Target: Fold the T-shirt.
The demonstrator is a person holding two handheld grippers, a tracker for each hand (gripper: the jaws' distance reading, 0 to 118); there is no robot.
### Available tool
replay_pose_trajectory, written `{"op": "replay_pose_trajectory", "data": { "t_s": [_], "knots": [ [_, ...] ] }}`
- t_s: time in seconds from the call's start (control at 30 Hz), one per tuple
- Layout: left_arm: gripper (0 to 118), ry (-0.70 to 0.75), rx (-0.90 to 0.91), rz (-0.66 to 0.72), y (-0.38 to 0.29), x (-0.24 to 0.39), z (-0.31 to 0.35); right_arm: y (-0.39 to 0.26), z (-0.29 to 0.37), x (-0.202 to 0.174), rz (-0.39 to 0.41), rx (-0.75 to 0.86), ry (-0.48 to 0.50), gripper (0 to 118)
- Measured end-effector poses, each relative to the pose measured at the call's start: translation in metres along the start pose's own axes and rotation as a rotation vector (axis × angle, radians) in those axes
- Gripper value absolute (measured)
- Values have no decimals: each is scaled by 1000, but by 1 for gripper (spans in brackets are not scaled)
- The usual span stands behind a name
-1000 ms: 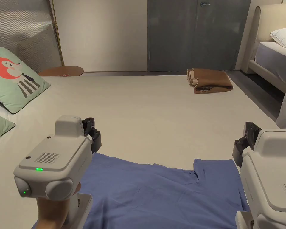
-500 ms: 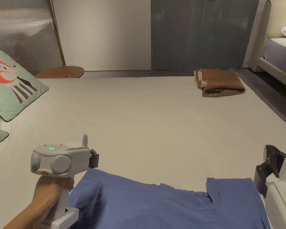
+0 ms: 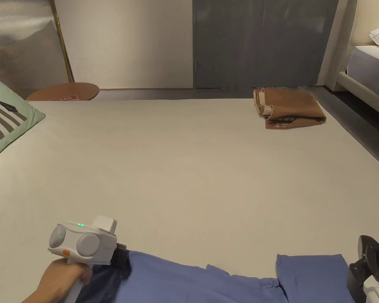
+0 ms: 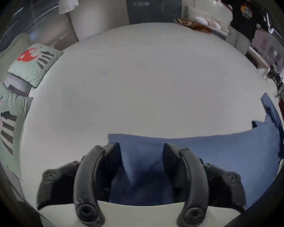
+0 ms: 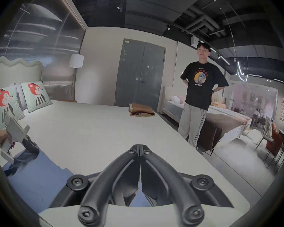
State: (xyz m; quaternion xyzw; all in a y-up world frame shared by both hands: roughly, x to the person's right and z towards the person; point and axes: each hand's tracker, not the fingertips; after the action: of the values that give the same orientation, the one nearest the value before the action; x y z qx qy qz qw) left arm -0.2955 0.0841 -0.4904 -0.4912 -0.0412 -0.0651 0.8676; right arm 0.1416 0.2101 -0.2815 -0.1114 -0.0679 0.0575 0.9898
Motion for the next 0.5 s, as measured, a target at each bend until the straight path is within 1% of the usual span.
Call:
{"op": "replay_pose_trajectory", "data": {
  "t_s": [0.03,0.07,0.1,0.13,0.17,0.23,0.27,0.33,0.43,0.47,0.5],
  "knots": [
    [45,39,21,-6,-1,4,0,-1,0,1,-1,-4,1,0],
    [18,44,24,-5,0,6,3,-2,1,3,1,-6,-1,0],
    [3,9,29,-4,0,5,6,-5,1,6,4,-10,-5,0],
    [3,-41,43,7,-2,8,13,-5,1,8,3,-14,-7,0],
    [3,-12,44,0,-3,12,15,-5,1,11,-1,-20,-5,0],
    [3,34,42,-65,-5,17,16,-7,3,17,-21,-31,-2,0],
    [3,63,70,-77,-6,17,20,-8,4,21,-30,-41,-5,0],
    [3,59,95,-60,-6,17,33,-10,4,30,-48,-78,-11,0],
    [3,38,162,-40,-6,20,66,-24,-7,48,-108,-227,-3,2],
    [3,37,181,-58,-6,21,77,-29,-13,54,-99,-302,3,12],
    [3,37,209,-71,-7,22,88,-35,-17,60,-119,-347,5,27]
  ]
}}
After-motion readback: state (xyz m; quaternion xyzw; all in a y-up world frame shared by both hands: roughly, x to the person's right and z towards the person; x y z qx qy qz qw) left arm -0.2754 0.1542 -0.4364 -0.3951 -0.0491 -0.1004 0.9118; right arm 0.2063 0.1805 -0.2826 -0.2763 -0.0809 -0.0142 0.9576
